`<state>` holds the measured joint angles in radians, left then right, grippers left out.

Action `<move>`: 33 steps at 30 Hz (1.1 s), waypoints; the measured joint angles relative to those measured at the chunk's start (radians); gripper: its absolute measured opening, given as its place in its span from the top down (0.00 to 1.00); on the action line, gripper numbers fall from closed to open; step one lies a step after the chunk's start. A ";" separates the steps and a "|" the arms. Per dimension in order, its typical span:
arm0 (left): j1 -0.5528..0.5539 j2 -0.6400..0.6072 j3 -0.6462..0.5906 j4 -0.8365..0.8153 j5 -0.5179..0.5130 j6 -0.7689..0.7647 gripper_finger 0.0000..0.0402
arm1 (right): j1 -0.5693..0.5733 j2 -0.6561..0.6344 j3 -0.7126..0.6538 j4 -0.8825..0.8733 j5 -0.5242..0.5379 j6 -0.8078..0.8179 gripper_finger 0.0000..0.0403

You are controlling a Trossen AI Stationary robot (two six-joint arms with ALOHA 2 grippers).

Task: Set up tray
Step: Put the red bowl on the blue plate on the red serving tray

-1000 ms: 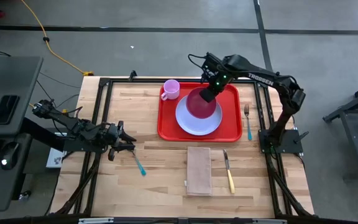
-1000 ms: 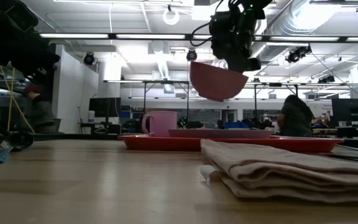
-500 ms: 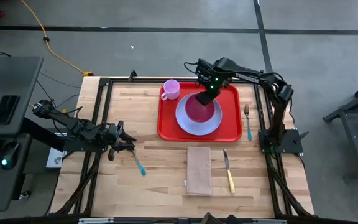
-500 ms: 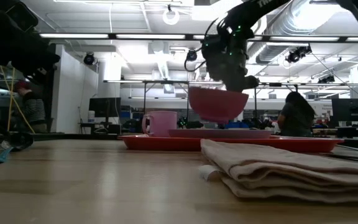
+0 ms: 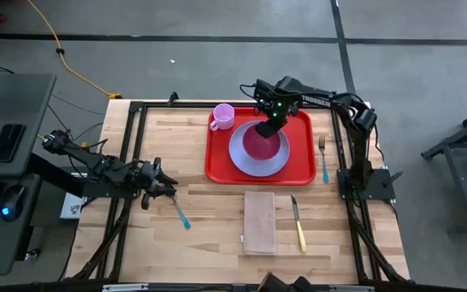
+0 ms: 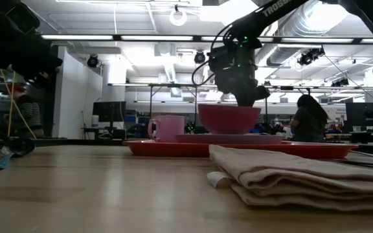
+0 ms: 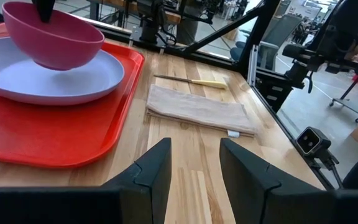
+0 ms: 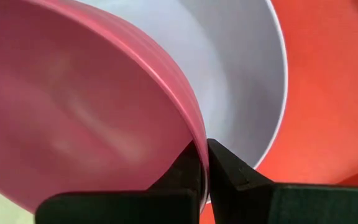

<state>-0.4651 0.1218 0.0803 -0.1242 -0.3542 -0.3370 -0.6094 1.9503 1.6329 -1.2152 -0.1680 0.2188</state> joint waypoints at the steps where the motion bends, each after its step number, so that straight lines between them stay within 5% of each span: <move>1: 0.000 0.000 0.000 -0.001 0.000 0.000 0.59 | -0.002 0.000 0.000 0.000 -0.003 0.000 1.00; 33: 0.000 0.000 0.000 -0.006 -0.008 0.025 0.59 | -0.010 0.001 0.000 0.005 -0.048 -0.018 1.00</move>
<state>-0.4652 0.1216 0.0803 -0.1299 -0.3623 -0.3116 -0.6193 1.9511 1.6329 -1.2106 -0.2161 0.2008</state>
